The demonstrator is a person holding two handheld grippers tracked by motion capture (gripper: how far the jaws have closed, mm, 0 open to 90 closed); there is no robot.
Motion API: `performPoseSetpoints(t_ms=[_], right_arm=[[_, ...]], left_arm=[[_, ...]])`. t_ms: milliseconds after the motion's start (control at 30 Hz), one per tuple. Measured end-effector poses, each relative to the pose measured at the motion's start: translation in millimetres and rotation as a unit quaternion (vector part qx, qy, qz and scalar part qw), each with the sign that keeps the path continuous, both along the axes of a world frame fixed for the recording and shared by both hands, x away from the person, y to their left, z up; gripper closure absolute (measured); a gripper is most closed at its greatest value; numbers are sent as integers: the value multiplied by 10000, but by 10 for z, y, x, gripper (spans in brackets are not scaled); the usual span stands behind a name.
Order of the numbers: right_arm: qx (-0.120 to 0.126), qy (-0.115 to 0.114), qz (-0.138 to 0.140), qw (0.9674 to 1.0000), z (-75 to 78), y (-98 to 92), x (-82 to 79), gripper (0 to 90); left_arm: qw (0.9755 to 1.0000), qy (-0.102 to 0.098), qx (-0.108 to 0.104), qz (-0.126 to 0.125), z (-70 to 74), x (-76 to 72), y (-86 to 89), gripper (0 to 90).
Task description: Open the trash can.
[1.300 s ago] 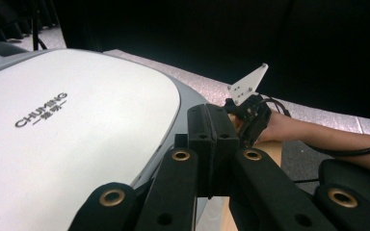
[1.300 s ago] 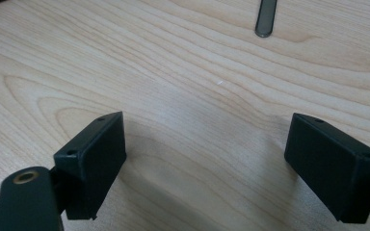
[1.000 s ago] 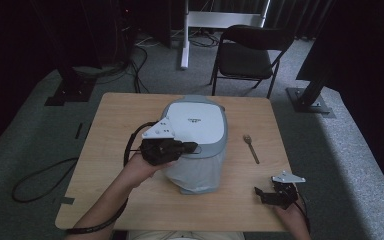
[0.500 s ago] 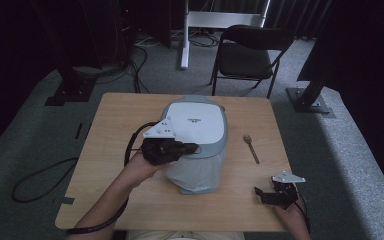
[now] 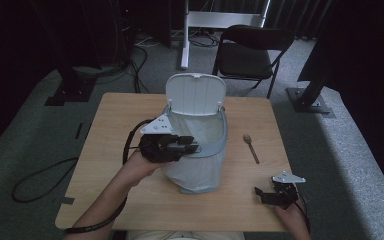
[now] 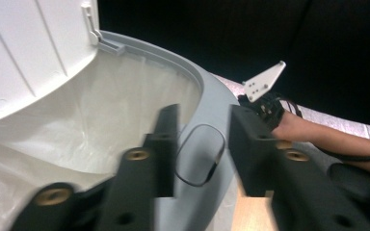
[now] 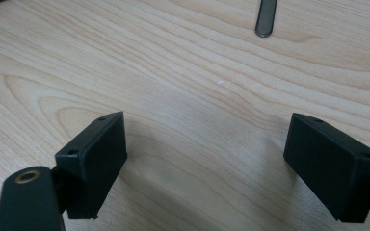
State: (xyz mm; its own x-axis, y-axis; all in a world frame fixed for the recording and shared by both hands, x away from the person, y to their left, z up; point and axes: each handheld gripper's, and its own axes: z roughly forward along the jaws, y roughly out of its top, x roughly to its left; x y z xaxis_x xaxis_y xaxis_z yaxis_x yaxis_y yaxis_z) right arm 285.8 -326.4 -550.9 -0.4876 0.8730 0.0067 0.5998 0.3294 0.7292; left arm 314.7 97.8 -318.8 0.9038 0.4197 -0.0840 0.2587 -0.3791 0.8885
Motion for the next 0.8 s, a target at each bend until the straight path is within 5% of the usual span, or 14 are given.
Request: performPoseSetpoints(t_ms=[200, 567, 800], right_arm=[[-2, -1, 2, 10000, 0, 0, 0, 143], [-2, -2, 1, 10000, 0, 0, 0, 143], [-3, -3, 1, 10000, 0, 0, 0, 143]], left_arm=[[9998, -53, 135, 110, -6, 6, -28, 410], [9976, -131, 107, 670, 34, 53, 82, 292], [9956, -178, -103, 917, 42, 78, 171, 251]])
